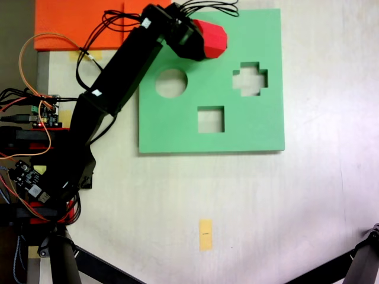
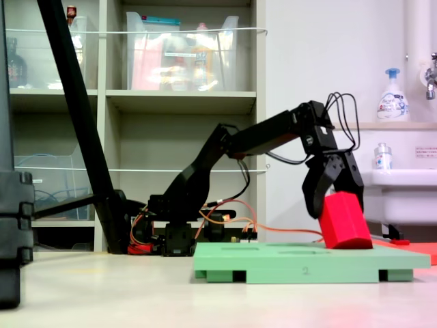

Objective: Put the octagonal pillar block into the corresponding hole

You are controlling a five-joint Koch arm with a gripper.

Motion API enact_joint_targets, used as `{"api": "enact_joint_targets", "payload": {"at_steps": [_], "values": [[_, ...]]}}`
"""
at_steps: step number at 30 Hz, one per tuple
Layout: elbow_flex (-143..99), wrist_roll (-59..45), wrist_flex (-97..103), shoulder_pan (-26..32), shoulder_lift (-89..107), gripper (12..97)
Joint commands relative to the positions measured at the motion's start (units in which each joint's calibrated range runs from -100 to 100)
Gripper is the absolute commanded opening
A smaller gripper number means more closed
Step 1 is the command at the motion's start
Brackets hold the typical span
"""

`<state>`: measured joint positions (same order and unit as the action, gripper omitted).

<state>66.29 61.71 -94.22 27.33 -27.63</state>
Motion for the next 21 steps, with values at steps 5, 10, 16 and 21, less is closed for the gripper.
{"api": "enact_joint_targets", "payload": {"at_steps": [5, 10, 16, 21], "values": [[1.6, 0.8, -5.8, 0.1, 4.2, 38.0], [1.6, 0.8, -5.8, 0.0, 2.6, 38.0], [1.6, -2.7, -5.8, -0.1, 2.5, 37.9], [1.6, -5.4, -5.8, -0.1, 2.5, 37.9]]}}
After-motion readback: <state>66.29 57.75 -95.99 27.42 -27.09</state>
